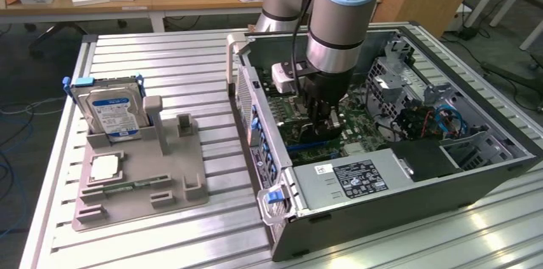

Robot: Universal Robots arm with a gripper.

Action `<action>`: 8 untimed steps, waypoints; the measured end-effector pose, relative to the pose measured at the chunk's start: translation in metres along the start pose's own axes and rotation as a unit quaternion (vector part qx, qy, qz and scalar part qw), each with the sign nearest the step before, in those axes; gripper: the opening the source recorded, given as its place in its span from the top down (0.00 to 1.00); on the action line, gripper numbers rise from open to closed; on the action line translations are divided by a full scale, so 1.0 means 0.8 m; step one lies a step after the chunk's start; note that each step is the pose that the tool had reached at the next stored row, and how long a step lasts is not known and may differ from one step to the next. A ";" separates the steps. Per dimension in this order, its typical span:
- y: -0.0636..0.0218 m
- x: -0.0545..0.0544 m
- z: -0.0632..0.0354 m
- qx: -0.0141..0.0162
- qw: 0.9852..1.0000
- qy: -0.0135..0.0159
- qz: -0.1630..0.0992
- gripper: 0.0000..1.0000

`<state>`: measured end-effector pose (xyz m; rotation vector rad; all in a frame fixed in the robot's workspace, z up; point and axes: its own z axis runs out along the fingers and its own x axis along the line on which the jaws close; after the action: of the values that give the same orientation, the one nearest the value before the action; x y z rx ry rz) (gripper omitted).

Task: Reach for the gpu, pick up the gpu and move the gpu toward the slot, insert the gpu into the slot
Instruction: 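Insert the gpu into the slot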

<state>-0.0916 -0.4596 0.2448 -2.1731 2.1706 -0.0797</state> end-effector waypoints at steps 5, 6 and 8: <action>0.001 0.000 0.004 0.000 1.000 0.000 -0.001 0.74; 0.001 0.000 0.004 0.000 1.000 0.000 -0.001 0.74; 0.001 0.000 0.004 0.000 1.000 0.000 -0.001 0.74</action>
<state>-0.0917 -0.4596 0.2414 -2.1744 2.1692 -0.0795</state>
